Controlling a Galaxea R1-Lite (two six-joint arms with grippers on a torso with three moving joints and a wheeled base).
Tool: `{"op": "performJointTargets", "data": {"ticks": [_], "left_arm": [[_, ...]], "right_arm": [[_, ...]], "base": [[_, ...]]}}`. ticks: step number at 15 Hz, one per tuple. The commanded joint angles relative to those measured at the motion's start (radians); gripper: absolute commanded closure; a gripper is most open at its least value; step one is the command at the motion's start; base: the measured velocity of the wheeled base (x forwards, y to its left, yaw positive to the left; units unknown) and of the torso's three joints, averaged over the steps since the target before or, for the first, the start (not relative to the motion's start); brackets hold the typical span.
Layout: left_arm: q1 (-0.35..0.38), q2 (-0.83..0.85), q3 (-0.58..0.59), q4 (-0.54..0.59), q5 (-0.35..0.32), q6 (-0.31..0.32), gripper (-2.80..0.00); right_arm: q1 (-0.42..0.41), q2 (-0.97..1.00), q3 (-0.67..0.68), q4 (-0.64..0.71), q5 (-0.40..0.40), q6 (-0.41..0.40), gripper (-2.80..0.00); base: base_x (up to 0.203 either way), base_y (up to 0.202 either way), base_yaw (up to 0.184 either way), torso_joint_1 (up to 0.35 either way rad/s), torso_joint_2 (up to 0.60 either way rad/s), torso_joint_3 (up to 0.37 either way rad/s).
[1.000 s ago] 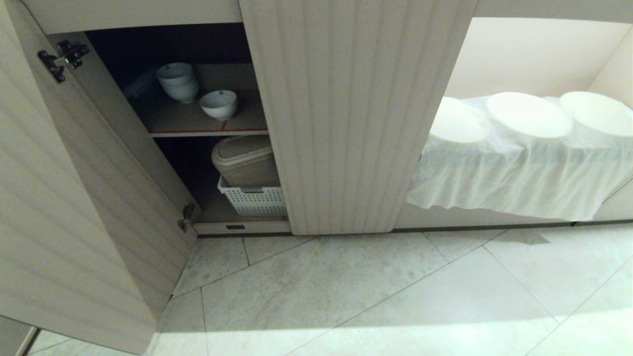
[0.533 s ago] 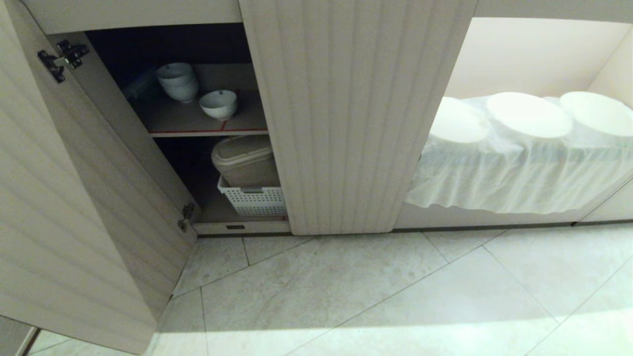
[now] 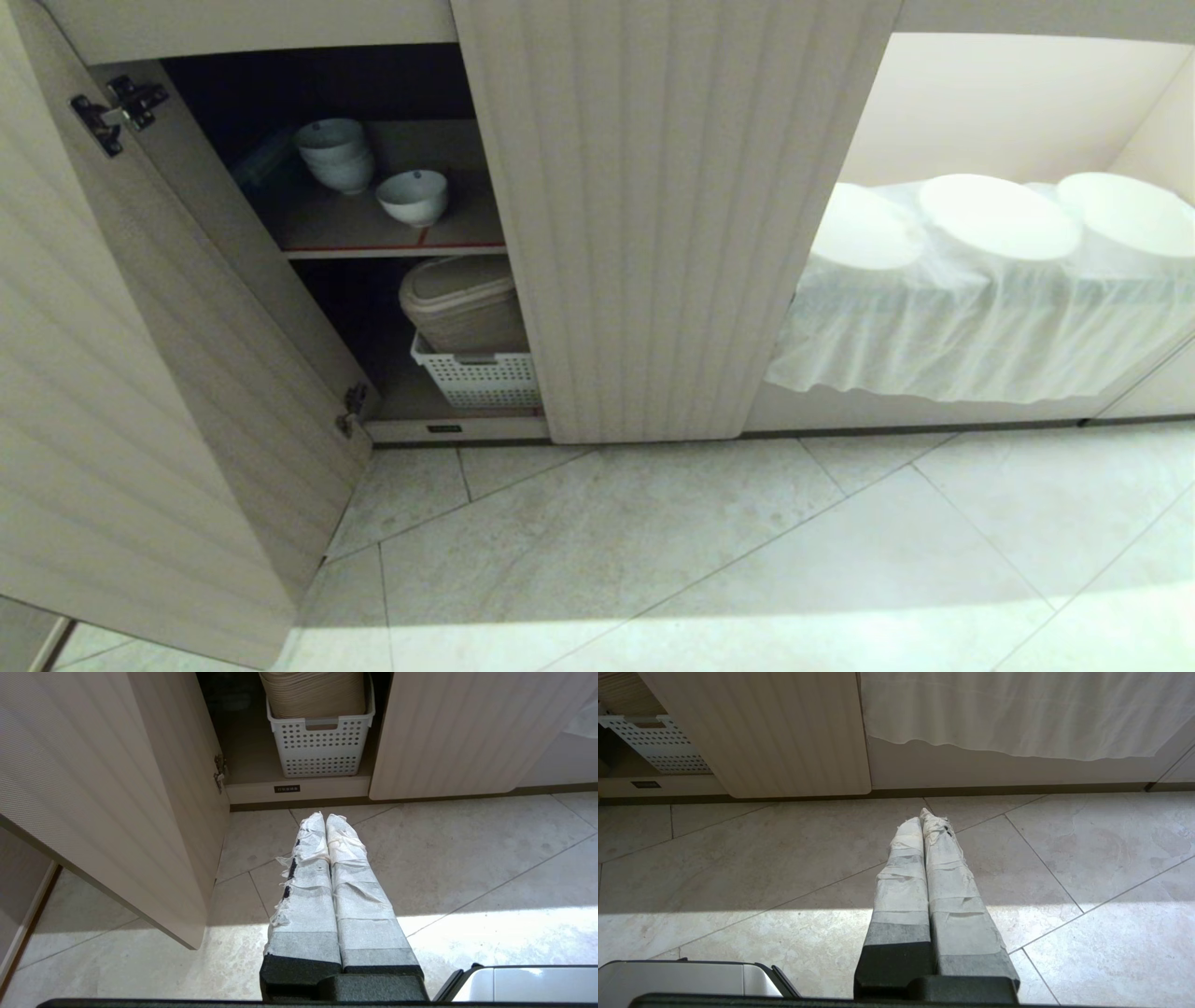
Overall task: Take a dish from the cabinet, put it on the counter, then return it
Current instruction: Close the cabinet door
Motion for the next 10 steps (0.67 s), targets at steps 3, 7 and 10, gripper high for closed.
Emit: {"op": "performJointTargets", "data": {"ticks": [3, 7, 10], "left_arm": [[0.000, 0.000, 0.000, 0.000, 0.000, -0.001, 0.00], [0.000, 0.000, 0.000, 0.000, 0.000, -0.001, 0.00], [0.000, 0.000, 0.000, 0.000, 0.000, -0.001, 0.00]], "right_arm": [[0.001, 0.000, 0.000, 0.000, 0.000, 0.000, 0.00], [0.001, 0.000, 0.000, 0.000, 0.000, 0.000, 0.00], [0.000, 0.000, 0.000, 0.000, 0.000, 0.000, 0.00]], "base": [[0.000, 0.000, 0.000, 0.000, 0.00, 0.000], [0.000, 0.000, 0.000, 0.000, 0.00, 0.000], [-0.001, 0.025, 0.003, 0.002, 0.00, 0.004]]}}
